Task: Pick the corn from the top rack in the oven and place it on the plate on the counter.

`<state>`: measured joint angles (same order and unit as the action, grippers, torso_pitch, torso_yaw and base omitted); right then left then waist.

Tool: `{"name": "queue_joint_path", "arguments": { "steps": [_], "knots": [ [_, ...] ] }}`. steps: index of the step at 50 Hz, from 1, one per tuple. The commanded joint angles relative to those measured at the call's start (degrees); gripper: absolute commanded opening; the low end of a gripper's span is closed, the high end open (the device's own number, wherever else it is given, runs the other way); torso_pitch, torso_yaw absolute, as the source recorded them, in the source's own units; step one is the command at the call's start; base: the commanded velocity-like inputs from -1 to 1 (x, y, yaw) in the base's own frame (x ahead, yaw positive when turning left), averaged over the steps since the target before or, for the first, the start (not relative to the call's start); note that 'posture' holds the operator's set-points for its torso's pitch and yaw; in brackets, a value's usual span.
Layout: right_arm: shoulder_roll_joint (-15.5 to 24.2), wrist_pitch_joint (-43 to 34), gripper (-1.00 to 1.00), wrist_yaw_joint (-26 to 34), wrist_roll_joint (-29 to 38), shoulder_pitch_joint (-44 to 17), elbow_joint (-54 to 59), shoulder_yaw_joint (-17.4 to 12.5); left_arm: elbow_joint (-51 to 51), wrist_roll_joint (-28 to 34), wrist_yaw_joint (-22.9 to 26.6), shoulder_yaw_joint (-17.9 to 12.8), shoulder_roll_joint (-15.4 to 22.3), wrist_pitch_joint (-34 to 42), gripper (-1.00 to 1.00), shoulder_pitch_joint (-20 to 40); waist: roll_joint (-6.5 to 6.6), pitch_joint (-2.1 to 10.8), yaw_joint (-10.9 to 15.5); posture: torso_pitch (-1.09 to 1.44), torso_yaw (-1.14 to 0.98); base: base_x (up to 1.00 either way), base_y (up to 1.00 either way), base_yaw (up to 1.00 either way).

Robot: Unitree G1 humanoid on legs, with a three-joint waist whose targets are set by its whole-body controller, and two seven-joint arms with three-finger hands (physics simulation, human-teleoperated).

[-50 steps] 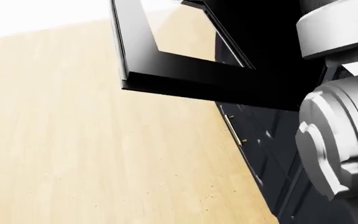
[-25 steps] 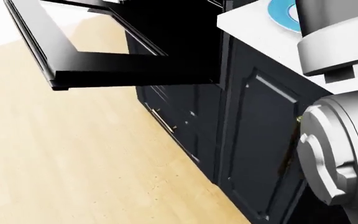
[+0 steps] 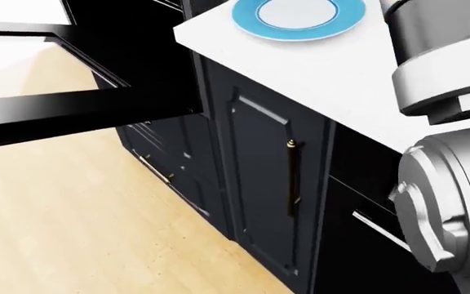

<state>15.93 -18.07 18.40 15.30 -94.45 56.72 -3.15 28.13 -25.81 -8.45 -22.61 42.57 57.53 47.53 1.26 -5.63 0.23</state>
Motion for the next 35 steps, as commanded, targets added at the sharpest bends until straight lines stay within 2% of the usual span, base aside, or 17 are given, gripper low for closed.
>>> {"name": "queue_joint_path", "arguments": {
  "steps": [1, 4, 8, 13, 14, 15, 16, 17, 19, 20, 21, 22, 27, 32, 33, 34, 35],
  "knots": [
    [0.6, 3.1, -1.00, -1.0, -0.5, -3.7, -3.7, -0.8, 0.2, 0.5, -0.3, -0.8, 0.9, -1.7, 1.00, 1.7, -0.22, 1.18, 0.3, 0.00, 0.00, 0.80, 0.00, 0.00],
    [0.8, 3.1, -1.00, -1.1, -0.2, -3.7, -3.5, -0.8, 0.2, 0.6, -0.3, -0.6, 0.9, -1.7, 1.00, 1.8, 0.77, 1.79, 0.7, 0.00, 0.00, 0.81, 0.00, 0.00],
    [1.1, 3.5, -1.00, -1.5, -0.2, -3.8, -2.7, -1.1, 0.7, 0.3, -0.4, -0.8, 1.1, -1.2, 1.00, 2.1, 1.24, 2.24, 1.0, 0.00, 0.00, 0.80, 0.00, 0.00],
    [1.7, 3.0, -1.00, -2.9, 0.3, -3.5, -2.1, -1.1, 1.2, 0.2, -0.5, -1.1, 1.2, -0.8, 1.00, 1.7, 1.10, 2.37, 0.6, 0.00, 0.00, 0.82, 0.00, 0.00],
    [1.9, 1.8, -1.00, -3.9, 1.1, -3.7, -1.6, -0.8, 1.2, 0.2, -0.5, -1.1, 1.2, -0.9, 1.00, 1.6, 1.13, 1.52, 0.4, 0.00, 0.00, 0.38, 0.00, 0.00],
    [1.9, 2.8, -1.00, -3.8, 0.9, -3.4, -1.7, -0.9, 1.1, 0.2, -0.5, -1.1, 1.1, -1.0, 1.00, 1.6, 0.98, 1.98, 0.0, 0.00, 0.00, 0.00, 0.00, 0.00],
    [2.0, 1.4, -1.00, -4.0, 1.4, -3.6, -0.9, -0.8, 1.1, 0.3, -0.5, -1.0, 1.2, -1.1, 1.00, 1.6, -0.06, 2.24, -0.4, 0.00, 0.00, 0.00, 0.00, 0.00],
    [2.0, 1.2, -1.00, -4.8, 1.4, -3.6, -0.8, -1.0, 1.0, 0.3, -0.5, -1.0, 1.1, -1.2, 1.00, 1.5, -0.13, 2.10, -0.7, 0.00, 0.00, 0.00, 0.00, 0.00],
    [2.2, 0.3, -1.00, -4.8, 1.8, -4.0, -1.1, -0.9, 1.1, 0.3, -0.4, -1.1, 1.1, -1.3, 1.00, 1.3, 1.19, 2.04, -1.0, 0.00, 0.00, 0.00, 0.00, 0.00],
    [2.4, 0.2, -1.00, -4.7, 2.1, -4.0, -1.2, -0.8, 1.2, 0.3, -0.4, -1.2, 1.1, -1.3, 1.00, 1.1, 2.77, 2.36, -1.2, 0.00, 0.00, 0.00, 0.00, 0.00],
    [2.7, -0.2, -1.00, -5.3, 2.4, -4.0, -1.3, -0.9, 1.2, 0.3, -0.3, -1.3, 1.2, -1.3, 1.00, 1.1, 1.95, 2.66, -1.8, 0.00, 0.00, 0.00, 0.00, 0.00],
    [3.1, -0.6, -1.00, -4.9, 3.5, -4.0, -1.2, -0.1, 1.2, 0.4, -0.4, -1.2, 1.2, -1.4, 1.00, 1.0, 1.51, 2.32, -1.5, 0.00, 0.00, 0.00, 0.00, 0.00],
    [3.8, -1.0, -1.00, -5.9, 4.6, -4.1, -0.7, -0.6, 0.8, 0.7, -0.2, -1.0, 1.0, -2.1, 1.00, 0.8, 3.22, 1.75, -1.5, 0.00, 0.00, 0.00, 0.00, 0.00],
    [3.9, -1.9, -1.00, -6.1, 4.5, -4.4, -0.6, -1.1, 0.7, 1.0, 0.0, -1.0, 0.8, -2.5, 1.00, 0.4, 2.69, 0.76, -1.7, 0.00, 0.00, 0.00, 0.00, 0.00],
    [3.8, -1.8, -1.00, -5.8, 4.3, -4.4, -0.9, -1.2, 0.6, 1.0, 0.0, -1.1, 0.8, -2.3, 1.00, 0.5, 2.69, 3.09, -1.4, 0.00, 0.00, 0.53, 0.00, 0.00],
    [3.8, -1.9, -1.00, -5.9, 4.3, -4.4, -0.9, -1.2, 0.7, 1.0, 0.0, -1.1, 0.8, -2.3, 1.00, 0.6, 1.69, 1.39, -1.4, 0.00, 0.00, 0.74, 0.00, 0.00],
    [3.8, -2.0, -1.00, -5.9, 4.3, -4.5, -1.0, -1.2, 0.7, 1.0, 0.1, -1.1, 0.8, -2.3, 1.00, 0.6, 1.23, 0.43, -1.4, 0.00, 0.00, 0.78, 0.00, 0.00]
  ]
}}
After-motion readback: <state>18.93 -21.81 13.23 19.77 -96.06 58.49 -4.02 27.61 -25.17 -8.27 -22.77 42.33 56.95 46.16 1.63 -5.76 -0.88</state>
